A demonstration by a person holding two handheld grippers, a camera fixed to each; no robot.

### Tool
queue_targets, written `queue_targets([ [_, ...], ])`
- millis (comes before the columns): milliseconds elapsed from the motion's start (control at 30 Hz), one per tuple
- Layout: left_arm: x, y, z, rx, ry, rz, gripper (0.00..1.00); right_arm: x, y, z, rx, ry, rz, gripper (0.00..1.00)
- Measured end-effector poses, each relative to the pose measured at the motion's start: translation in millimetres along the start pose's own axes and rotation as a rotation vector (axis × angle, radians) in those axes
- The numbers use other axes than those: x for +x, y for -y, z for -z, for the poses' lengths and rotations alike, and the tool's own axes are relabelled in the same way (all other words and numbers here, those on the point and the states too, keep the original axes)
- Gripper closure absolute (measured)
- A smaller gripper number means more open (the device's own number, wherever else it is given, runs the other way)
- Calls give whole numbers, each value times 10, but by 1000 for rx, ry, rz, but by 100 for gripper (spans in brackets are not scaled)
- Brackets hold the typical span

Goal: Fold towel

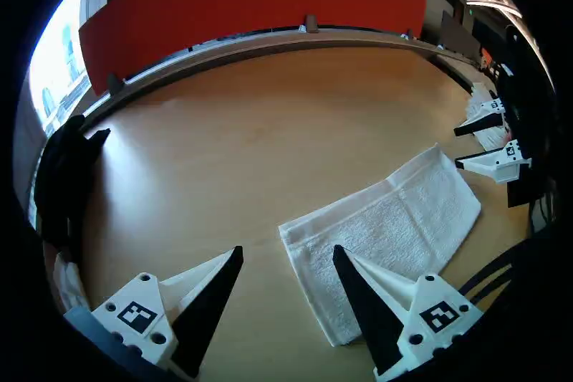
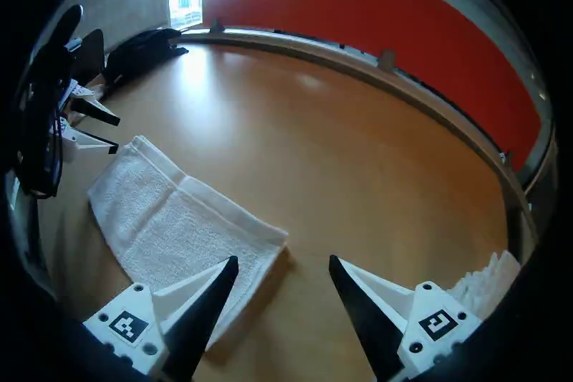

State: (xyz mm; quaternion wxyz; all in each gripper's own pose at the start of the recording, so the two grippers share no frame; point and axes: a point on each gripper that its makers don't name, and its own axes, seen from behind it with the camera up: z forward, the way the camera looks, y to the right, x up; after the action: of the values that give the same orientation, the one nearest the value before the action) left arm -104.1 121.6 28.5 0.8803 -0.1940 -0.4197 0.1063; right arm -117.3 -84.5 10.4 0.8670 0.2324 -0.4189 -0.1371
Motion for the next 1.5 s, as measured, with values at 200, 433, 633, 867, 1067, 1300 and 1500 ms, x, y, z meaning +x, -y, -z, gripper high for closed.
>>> queue_targets([
  [200,-61,-50,93,-4,-6,19,7,-64,81,102,10,-9,-15,2],
  [433,-228,-120,204,-7,3,43,7,-186,184,244,20,-14,-32,2],
  [633,-327,-146,281,-5,6,59,7,-260,228,351,19,-19,-44,2],
  [867,-363,-135,327,6,3,75,7,-282,261,393,22,-21,-50,2],
  [1067,-424,-120,388,22,2,98,7,-291,334,421,42,-23,-33,2],
  [1300,-567,-94,488,52,9,129,7,-323,402,443,73,-19,-14,2],
  [1500,-669,-87,590,77,5,167,7,-344,448,470,97,-16,12,2],
])
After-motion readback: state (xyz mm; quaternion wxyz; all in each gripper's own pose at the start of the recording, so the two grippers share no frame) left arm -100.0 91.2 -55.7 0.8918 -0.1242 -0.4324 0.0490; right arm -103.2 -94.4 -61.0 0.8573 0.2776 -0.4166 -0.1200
